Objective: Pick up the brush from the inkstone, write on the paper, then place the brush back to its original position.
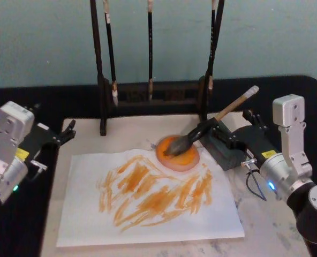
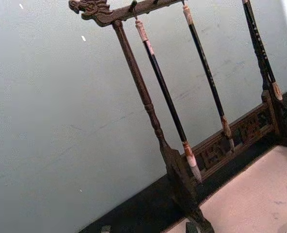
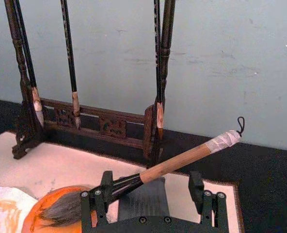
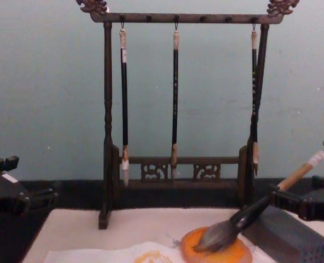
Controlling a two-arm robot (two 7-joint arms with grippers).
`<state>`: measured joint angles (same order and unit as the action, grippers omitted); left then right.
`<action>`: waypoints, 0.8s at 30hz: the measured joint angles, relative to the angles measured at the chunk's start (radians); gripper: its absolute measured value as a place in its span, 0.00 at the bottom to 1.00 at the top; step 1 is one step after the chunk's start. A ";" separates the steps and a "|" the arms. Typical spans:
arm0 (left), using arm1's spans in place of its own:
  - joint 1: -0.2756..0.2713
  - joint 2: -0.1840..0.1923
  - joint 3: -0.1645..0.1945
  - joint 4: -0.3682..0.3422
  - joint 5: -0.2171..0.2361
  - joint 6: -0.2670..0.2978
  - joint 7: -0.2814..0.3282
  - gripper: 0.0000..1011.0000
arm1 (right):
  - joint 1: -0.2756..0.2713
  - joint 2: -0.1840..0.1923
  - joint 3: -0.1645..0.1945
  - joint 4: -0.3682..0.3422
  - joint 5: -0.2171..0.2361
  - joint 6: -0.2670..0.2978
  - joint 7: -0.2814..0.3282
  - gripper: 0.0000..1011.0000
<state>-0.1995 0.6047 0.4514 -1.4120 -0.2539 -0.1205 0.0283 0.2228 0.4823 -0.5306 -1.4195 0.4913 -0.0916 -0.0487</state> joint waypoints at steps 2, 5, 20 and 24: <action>0.000 0.000 0.000 0.000 0.000 0.000 0.000 0.99 | 0.000 -0.001 0.000 0.001 -0.007 0.000 -0.002 0.99; 0.000 0.000 0.000 0.000 0.000 0.000 0.000 0.99 | 0.000 -0.001 0.000 0.001 -0.007 -0.001 -0.002 0.99; 0.000 0.000 0.000 0.000 0.000 0.000 0.000 0.99 | 0.000 0.000 0.000 0.000 -0.003 -0.001 -0.002 0.99; 0.000 0.000 0.000 0.000 0.000 0.000 0.000 0.99 | 0.000 0.000 0.000 -0.001 -0.002 -0.001 -0.001 0.99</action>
<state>-0.1996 0.6047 0.4514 -1.4120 -0.2539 -0.1205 0.0283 0.2232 0.4826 -0.5310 -1.4200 0.4893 -0.0927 -0.0500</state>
